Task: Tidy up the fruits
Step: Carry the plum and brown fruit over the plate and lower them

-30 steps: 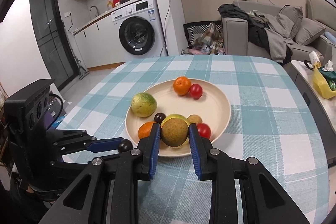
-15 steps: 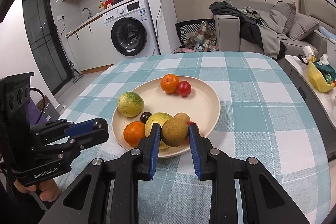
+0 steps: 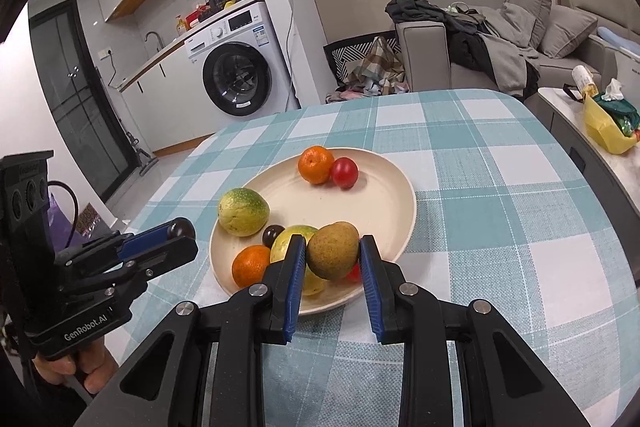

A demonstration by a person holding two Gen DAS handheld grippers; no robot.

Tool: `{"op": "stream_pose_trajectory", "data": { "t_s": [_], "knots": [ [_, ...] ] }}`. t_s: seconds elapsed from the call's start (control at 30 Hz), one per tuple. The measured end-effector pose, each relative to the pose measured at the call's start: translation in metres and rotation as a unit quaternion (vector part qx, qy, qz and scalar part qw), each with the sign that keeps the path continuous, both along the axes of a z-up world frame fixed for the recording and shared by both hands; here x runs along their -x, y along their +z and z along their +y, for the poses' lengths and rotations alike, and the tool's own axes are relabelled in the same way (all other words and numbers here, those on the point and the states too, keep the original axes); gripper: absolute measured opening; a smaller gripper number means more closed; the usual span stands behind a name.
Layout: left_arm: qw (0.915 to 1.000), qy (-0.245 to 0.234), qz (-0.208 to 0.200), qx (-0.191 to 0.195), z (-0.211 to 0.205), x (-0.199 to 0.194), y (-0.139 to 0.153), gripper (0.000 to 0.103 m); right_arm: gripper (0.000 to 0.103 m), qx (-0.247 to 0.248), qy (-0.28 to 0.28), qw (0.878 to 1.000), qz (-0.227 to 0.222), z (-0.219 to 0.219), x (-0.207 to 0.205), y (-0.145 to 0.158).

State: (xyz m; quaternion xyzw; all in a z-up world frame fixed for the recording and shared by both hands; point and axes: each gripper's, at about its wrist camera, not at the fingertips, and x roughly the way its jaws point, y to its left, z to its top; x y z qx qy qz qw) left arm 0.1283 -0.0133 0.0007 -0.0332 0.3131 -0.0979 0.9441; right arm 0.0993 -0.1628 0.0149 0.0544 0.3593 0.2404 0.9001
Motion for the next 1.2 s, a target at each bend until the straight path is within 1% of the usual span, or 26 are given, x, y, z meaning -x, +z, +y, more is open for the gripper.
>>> {"op": "stream_pose_trajectory", "data": {
  "t_s": [0.1,0.27,0.5,0.77,1.03,1.2],
  "knots": [
    [1.0000,0.004,-0.002,0.001,0.001,-0.008,0.002,0.023,0.028,-0.008,-0.012,1.000,0.009,0.002,-0.007,0.000],
    [1.0000,0.004,-0.003,-0.002,-0.001,-0.019,0.002,0.023,0.028,-0.006,-0.027,0.999,0.020,0.005,-0.016,-0.003],
    [0.9999,0.007,-0.001,-0.011,-0.009,-0.033,-0.003,0.023,0.028,-0.014,-0.029,0.999,0.016,0.011,-0.021,-0.003],
    [0.9998,0.007,0.000,-0.021,-0.018,-0.051,-0.012,0.023,0.028,-0.025,-0.047,0.998,0.021,0.015,-0.031,-0.006],
    [0.9998,0.005,0.005,-0.017,-0.023,-0.060,-0.018,0.023,0.028,-0.022,-0.055,0.998,0.027,0.012,-0.038,-0.012],
    [0.9998,0.008,0.008,-0.017,-0.022,-0.062,-0.021,0.023,0.028,-0.023,-0.061,0.997,0.038,0.009,-0.042,-0.018]
  ]
}}
